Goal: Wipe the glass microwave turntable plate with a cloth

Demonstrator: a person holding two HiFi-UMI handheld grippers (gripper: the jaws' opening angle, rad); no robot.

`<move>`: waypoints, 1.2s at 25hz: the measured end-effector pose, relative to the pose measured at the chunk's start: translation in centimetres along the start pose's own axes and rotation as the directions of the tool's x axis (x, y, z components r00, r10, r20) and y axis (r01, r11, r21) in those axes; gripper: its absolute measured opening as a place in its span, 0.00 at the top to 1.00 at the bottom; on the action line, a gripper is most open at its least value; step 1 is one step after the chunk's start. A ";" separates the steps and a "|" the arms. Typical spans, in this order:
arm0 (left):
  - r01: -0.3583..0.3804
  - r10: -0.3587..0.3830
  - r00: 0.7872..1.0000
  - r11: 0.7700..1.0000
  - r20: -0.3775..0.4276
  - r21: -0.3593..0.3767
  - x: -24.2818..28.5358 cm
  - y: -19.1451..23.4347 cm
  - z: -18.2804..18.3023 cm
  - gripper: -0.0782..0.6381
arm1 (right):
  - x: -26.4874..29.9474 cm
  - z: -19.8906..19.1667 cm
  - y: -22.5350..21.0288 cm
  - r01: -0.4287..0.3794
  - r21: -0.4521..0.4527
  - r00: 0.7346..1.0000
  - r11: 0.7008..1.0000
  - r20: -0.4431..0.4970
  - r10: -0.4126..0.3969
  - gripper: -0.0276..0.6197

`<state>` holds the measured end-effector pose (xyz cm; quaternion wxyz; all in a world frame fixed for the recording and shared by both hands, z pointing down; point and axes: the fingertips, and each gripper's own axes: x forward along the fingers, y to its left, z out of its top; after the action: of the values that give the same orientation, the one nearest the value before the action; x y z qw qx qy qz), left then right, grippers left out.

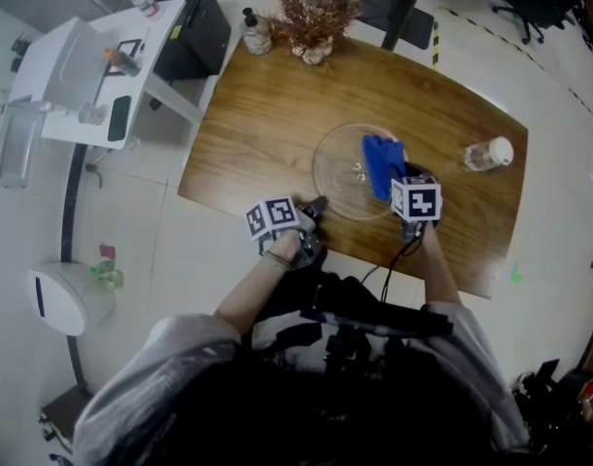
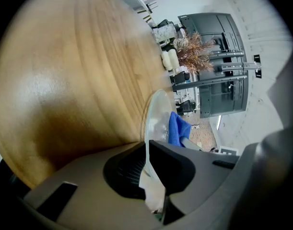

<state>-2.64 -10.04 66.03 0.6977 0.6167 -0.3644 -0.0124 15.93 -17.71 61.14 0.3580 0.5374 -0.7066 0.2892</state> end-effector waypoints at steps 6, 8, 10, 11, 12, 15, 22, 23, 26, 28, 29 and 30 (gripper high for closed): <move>-0.001 0.001 1.000 1.000 0.005 0.007 0.0 -0.1 0.0 0.87 | -0.8 -0.4 -2.6 0.055 -0.007 0.998 0.998 -0.006 -0.055 0.77; 0.000 0.000 1.000 1.000 0.004 0.007 0.0 -0.1 0.0 0.87 | -1.4 -0.1 -0.9 0.021 -0.020 1.000 1.000 0.009 -0.021 0.77; 0.001 -0.001 1.000 1.000 0.004 0.008 0.0 -0.1 0.0 0.87 | -2.4 0.4 2.1 -0.033 -0.052 0.998 0.998 0.044 0.035 0.77; 0.001 -0.001 1.000 1.000 0.003 0.006 0.0 -0.1 0.0 0.87 | -2.9 0.5 3.7 -0.057 -0.072 0.996 0.996 0.060 0.062 0.77; 0.001 -0.001 1.000 1.000 0.002 0.004 0.0 -0.1 0.1 0.87 | -3.4 0.4 5.6 -0.087 -0.091 0.993 0.992 0.070 0.093 0.77; 0.004 -0.004 1.000 1.000 0.002 -0.003 0.0 -0.1 0.1 0.87 | -4.1 -1.0 11.0 -0.194 -0.126 0.978 0.973 0.048 0.201 0.77; 0.001 -0.001 1.000 1.000 -0.005 -0.005 0.1 -0.2 0.0 0.87 | -3.8 -3.9 13.9 -0.242 -0.158 0.970 0.957 -0.004 0.244 0.77; 0.001 -0.001 1.000 1.000 -0.005 -0.006 0.1 -0.2 0.0 0.87 | -3.7 -3.9 13.3 -0.235 -0.151 0.971 0.960 -0.001 0.238 0.77; 0.002 -0.002 1.000 1.000 -0.008 -0.008 0.1 -0.2 0.0 0.87 | -3.5 -4.0 11.0 -0.199 -0.128 0.980 0.972 0.000 0.200 0.77; 0.005 -0.005 1.000 1.000 -0.010 -0.004 0.1 -0.2 0.0 0.87 | -3.5 -4.1 9.2 -0.170 -0.106 0.985 0.980 -0.001 0.171 0.77; 0.006 -0.006 1.000 1.000 -0.011 -0.002 0.1 -0.2 0.0 0.87 | -3.5 -4.1 8.3 -0.155 -0.097 0.988 0.983 0.001 0.156 0.77; 0.007 -0.007 1.000 1.000 -0.013 -0.001 0.1 -0.2 -0.1 0.87 | -3.5 -4.1 7.3 -0.139 -0.091 0.990 0.986 0.002 0.139 0.77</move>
<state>-2.43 -10.08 65.87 0.7002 0.6179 -0.3576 -0.0112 10.25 -10.66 60.45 0.3580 0.4713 -0.7562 0.2789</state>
